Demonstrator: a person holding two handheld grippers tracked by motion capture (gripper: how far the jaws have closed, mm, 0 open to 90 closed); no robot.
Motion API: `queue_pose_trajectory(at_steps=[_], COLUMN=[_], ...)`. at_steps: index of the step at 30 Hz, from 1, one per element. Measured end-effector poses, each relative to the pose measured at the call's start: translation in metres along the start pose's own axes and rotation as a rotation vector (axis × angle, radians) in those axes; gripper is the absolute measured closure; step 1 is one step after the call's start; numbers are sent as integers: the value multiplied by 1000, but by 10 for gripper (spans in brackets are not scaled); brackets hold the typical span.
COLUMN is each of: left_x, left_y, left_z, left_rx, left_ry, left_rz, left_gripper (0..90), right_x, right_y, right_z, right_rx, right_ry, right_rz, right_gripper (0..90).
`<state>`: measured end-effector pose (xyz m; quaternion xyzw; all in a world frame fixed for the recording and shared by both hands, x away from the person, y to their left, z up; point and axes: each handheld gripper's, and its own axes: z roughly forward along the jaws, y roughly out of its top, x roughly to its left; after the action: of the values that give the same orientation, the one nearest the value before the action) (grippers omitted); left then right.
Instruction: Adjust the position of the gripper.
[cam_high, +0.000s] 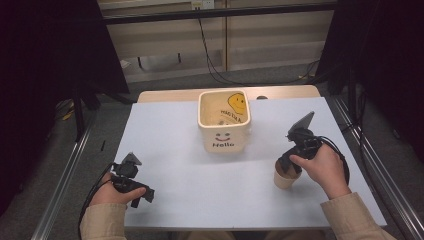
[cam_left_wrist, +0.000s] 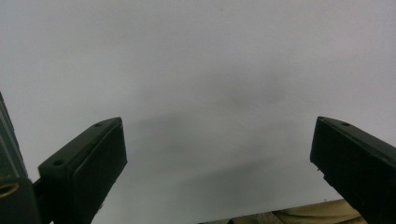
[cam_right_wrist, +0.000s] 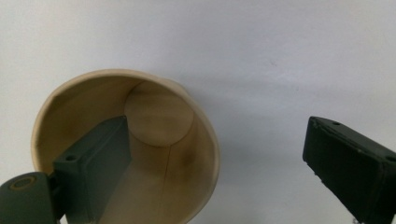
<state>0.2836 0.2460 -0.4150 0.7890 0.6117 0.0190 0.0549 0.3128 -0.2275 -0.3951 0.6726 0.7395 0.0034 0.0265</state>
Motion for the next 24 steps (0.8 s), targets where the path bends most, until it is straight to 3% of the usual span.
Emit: queue_pose_trajectory(at_steps=[10,24], left_x=[-1,-2], left_y=[1,2], left_z=[1,2], left_rx=[-2,8], left_ry=[5,2], left_rz=[5,13], left_gripper=[36,36], right_x=[-4,-7], right_y=[-1,6], right_z=[-5,-45], right_rx=[-7,-25], right_ry=[19,21], right_rz=[16,54], right_gripper=[79,79])
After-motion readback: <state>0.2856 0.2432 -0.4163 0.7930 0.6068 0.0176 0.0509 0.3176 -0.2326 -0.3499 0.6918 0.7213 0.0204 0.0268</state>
